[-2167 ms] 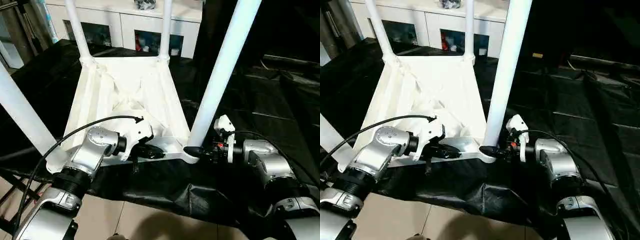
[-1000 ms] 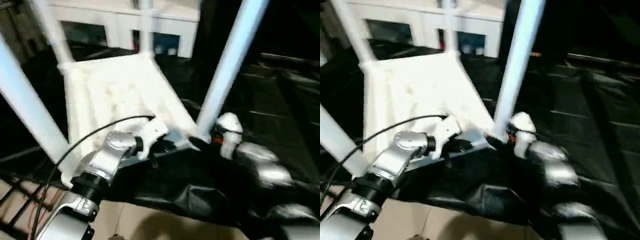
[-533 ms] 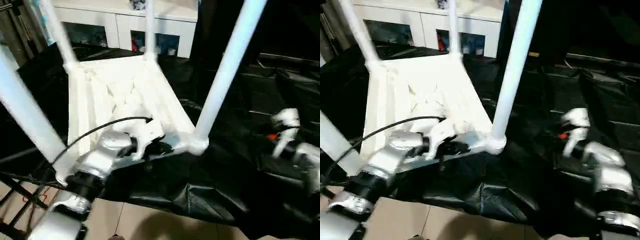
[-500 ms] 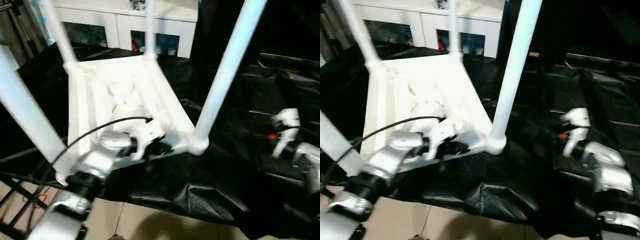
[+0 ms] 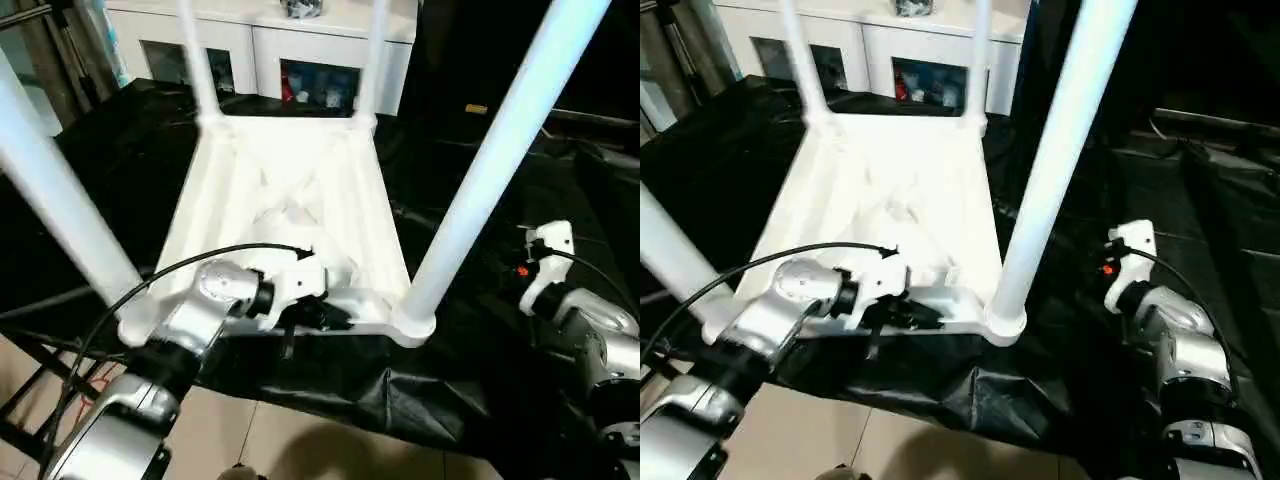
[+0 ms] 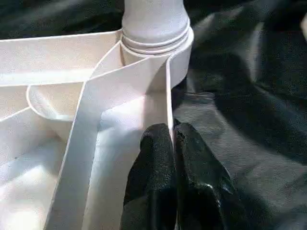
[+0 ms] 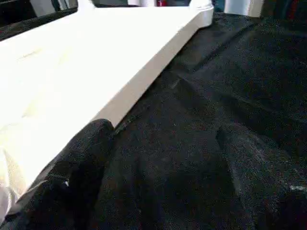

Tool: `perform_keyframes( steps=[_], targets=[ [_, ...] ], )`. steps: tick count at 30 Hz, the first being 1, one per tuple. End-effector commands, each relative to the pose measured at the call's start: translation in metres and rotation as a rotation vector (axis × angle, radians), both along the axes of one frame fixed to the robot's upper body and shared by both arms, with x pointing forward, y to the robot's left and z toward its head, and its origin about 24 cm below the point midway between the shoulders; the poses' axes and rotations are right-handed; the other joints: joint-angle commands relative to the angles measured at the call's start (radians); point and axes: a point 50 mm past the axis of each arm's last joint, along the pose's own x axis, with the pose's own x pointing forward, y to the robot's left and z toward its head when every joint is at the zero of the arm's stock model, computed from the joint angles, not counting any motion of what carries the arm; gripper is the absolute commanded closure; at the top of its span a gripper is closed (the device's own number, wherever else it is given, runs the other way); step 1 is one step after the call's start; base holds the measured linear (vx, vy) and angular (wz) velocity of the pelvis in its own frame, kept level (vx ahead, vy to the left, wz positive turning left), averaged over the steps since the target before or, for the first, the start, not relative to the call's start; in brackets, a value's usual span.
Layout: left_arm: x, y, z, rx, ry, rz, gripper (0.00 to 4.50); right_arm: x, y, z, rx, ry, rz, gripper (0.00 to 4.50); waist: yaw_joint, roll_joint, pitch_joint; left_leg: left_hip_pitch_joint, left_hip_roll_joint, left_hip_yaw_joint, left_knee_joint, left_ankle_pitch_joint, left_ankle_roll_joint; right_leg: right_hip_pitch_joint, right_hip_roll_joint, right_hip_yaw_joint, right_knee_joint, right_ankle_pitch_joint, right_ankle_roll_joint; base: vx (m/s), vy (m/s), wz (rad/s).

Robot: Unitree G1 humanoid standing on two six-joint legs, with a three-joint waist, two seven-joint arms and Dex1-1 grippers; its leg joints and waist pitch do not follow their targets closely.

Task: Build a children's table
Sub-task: Rotate leg to tighten

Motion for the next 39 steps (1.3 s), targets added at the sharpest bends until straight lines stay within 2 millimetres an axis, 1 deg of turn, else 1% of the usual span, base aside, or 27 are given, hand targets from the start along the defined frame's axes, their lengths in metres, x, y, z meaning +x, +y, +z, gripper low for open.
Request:
perform_keyframes(
  steps=[1, 3, 6, 7, 9, 12, 16, 20, 22, 23, 24, 25, 26, 27, 28, 30, 32, 34, 36, 37, 38, 39],
  targets=[
    [0.003, 0.0, 0.009, -0.01, -0.007, -0.014, 4.23, 0.0, 0.004, 0.002, -0.009, -0.018, 0.012, 0.63, -0.003, -0.018, -0.063, 0.007, 0.019, -0.002, -0.057, -0.181, 0.057, 0.054, -0.049, 0.03, -0.073, -0.18, -0.211, 0.0, 0.0, 0.0],
    [0.002, 0.001, 0.009, -0.011, -0.02, -0.019, 3.95, -0.001, 0.008, 0.002, -0.007, -0.019, 0.034, 0.61, -0.006, -0.014, -0.063, 0.007, 0.019, -0.002, -0.057, -0.176, 0.061, 0.053, -0.049, 0.03, -0.072, -0.173, -0.212, 0.0, 0.0, 0.0],
    [0.001, 0.002, 0.006, -0.002, -0.022, -0.012, 3.93, -0.003, 0.013, 0.002, -0.006, -0.02, 0.068, 0.61, -0.008, -0.015, -0.065, 0.006, 0.019, -0.002, -0.055, -0.153, 0.076, 0.054, -0.047, 0.03, -0.066, -0.121, -0.217, 0.0, 0.0, 0.0],
    [0.001, 0.002, 0.005, 0.005, -0.021, -0.006, 3.93, -0.003, 0.014, 0.002, -0.006, -0.02, 0.072, 0.61, -0.009, -0.017, -0.065, 0.005, 0.019, -0.002, -0.054, -0.15, 0.081, 0.054, -0.047, 0.03, -0.065, -0.115, -0.222, 0.0, 0.0, 0.0],
    [0.001, 0.001, 0.004, -0.002, -0.011, -0.003, 3.93, -0.003, 0.014, 0.001, -0.007, -0.017, 0.075, 0.61, -0.008, -0.015, -0.065, 0.006, 0.02, -0.001, -0.054, -0.151, 0.082, 0.053, -0.049, 0.03, -0.067, -0.126, -0.225, 0.0, 0.0, 0.0],
    [0.003, -0.001, 0.003, -0.008, -0.009, 0.026, 3.93, -0.003, 0.014, 0.001, -0.008, -0.016, 0.078, 0.61, -0.009, -0.016, -0.064, 0.007, 0.02, -0.001, -0.054, -0.158, 0.077, 0.052, -0.048, 0.03, -0.067, -0.135, -0.226, 0.0, 0.0, 0.0],
    [0.007, -0.003, -0.001, 0.01, -0.01, 0.066, 3.93, -0.004, 0.016, 0.002, -0.006, -0.015, 0.086, 0.61, -0.008, -0.017, -0.063, 0.007, 0.018, -0.002, -0.055, -0.168, 0.075, 0.052, -0.048, 0.031, -0.072, -0.164, -0.213, 0.0, 0.0, 0.0],
    [0.004, -0.002, -0.006, 0.031, 0.021, 0.048, 3.93, -0.01, 0.021, 0.001, -0.011, -0.009, 0.166, 0.61, -0.009, -0.015, -0.063, 0.006, 0.018, -0.003, -0.055, -0.175, 0.076, 0.054, -0.048, 0.031, -0.074, -0.172, -0.204, 0.0, 0.0, 0.0],
    [0.003, -0.001, -0.008, 0.048, 0.044, 0.034, 3.93, -0.013, 0.019, 0.0, -0.044, -0.002, 0.193, 0.61, -0.009, -0.014, -0.063, 0.006, 0.019, -0.004, -0.055, -0.172, 0.076, 0.053, -0.049, 0.03, -0.073, -0.163, -0.208, 0.0, 0.0, 0.0],
    [0.002, -0.001, -0.008, 0.054, 0.048, 0.033, 3.93, -0.013, 0.018, 0.0, -0.055, 0.0, 0.198, 0.61, -0.009, -0.015, -0.064, 0.005, 0.018, -0.004, -0.054, -0.172, 0.077, 0.053, -0.049, 0.031, -0.073, -0.16, -0.21, 0.0, 0.0, 0.0],
    [0.002, 0.001, -0.01, 0.075, 0.061, 0.027, 3.93, -0.016, 0.014, 0.002, -0.076, 0.008, 0.229, 0.61, -0.01, -0.011, -0.064, 0.004, 0.017, -0.005, -0.055, -0.168, 0.076, 0.055, -0.049, 0.03, -0.071, -0.156, -0.213, 0.0, 0.0, 0.0],
    [0.002, 0.002, -0.011, 0.09, 0.068, 0.026, 4.1, -0.018, 0.011, 0.003, -0.092, 0.018, 0.26, 0.61, -0.011, -0.013, -0.064, 0.006, 0.018, -0.004, -0.054, -0.172, 0.078, 0.054, -0.047, 0.03, -0.073, -0.155, -0.215, 0.0, 0.0, 0.0],
    [0.002, 0.002, -0.011, 0.09, 0.068, 0.026, 4.27, -0.018, 0.011, 0.003, -0.092, 0.018, 0.26, 0.61, -0.01, -0.014, -0.063, 0.006, 0.018, -0.003, -0.053, -0.172, 0.08, 0.056, -0.046, 0.03, -0.073, -0.153, -0.215, 0.0, 0.0, 0.0],
    [0.002, 0.003, -0.011, 0.096, 0.072, 0.024, 4.27, -0.021, 0.01, 0.004, -0.107, 0.027, 0.29, 0.61, -0.009, -0.013, -0.063, 0.003, 0.017, -0.004, -0.053, -0.17, 0.082, 0.057, -0.047, 0.03, -0.072, -0.151, -0.213, 0.0, 0.0, 0.0],
    [0.003, 0.004, -0.011, 0.099, 0.075, 0.027, 4.27, -0.023, 0.009, 0.005, -0.113, 0.036, 0.317, 0.61, -0.009, -0.015, -0.062, 0.004, 0.017, -0.003, -0.053, -0.173, 0.085, 0.057, -0.046, 0.03, -0.074, -0.157, -0.21, 0.0, 0.0, 0.0],
    [0.004, 0.005, -0.01, 0.102, 0.083, 0.03, 4.42, -0.027, 0.01, 0.009, -0.108, 0.058, 0.382, 0.61, -0.008, -0.017, -0.062, 0.003, 0.017, -0.004, -0.052, -0.174, 0.091, 0.058, -0.047, 0.029, -0.075, -0.17, -0.207, 0.0, 0.0, 0.0],
    [0.004, 0.005, -0.009, 0.102, 0.086, 0.03, 4.42, -0.028, 0.01, 0.01, -0.1, 0.064, 0.4, 0.61, -0.008, -0.016, -0.062, 0.002, 0.017, -0.004, -0.052, -0.177, 0.091, 0.057, -0.048, 0.028, -0.076, -0.184, -0.206, 0.0, 0.0, 0.0],
    [0.004, 0.006, -0.008, 0.1, 0.102, 0.021, 4.5, -0.03, 0.017, 0.012, -0.094, 0.069, 0.466, 0.27, -0.008, -0.015, -0.061, 0.004, 0.019, -0.005, -0.053, -0.191, 0.085, 0.054, -0.047, 0.027, -0.079, -0.217, -0.203, 0.0, 0.0, 0.0],
    [0.003, 0.007, -0.007, 0.101, 0.107, 0.015, 4.5, -0.031, 0.021, 0.012, -0.088, 0.072, 0.497, 0.24, -0.008, -0.015, -0.061, 0.004, 0.02, -0.006, -0.055, -0.193, 0.082, 0.054, -0.048, 0.027, -0.079, -0.225, -0.199, 0.0, 0.0, 0.0],
    [0.003, 0.007, -0.007, 0.102, 0.109, 0.011, 4.5, -0.032, 0.024, 0.013, -0.084, 0.074, 0.514, 0.15, -0.008, -0.014, -0.062, 0.005, 0.021, -0.006, -0.055, -0.191, 0.081, 0.053, -0.048, 0.028, -0.078, -0.221, -0.2, 0.0, 0.0, 0.0],
    [0.001, 0.008, -0.007, 0.108, 0.113, -0.004, 4.5, -0.033, 0.033, 0.013, -0.089, 0.074, 0.558, 0.06, -0.008, -0.013, -0.062, 0.007, 0.021, -0.006, -0.055, -0.19, 0.081, 0.051, -0.048, 0.029, -0.078, -0.211, -0.203, 0.0, 0.0, 0.0],
    [0.0, 0.008, -0.006, 0.105, 0.105, -0.012, 4.5, -0.033, 0.039, 0.011, -0.122, 0.068, 0.577, 0.06, -0.007, -0.012, -0.062, 0.007, 0.021, -0.006, -0.055, -0.19, 0.079, 0.052, -0.047, 0.029, -0.077, -0.201, -0.207, 0.0, 0.0, 0.0]
  ],
)
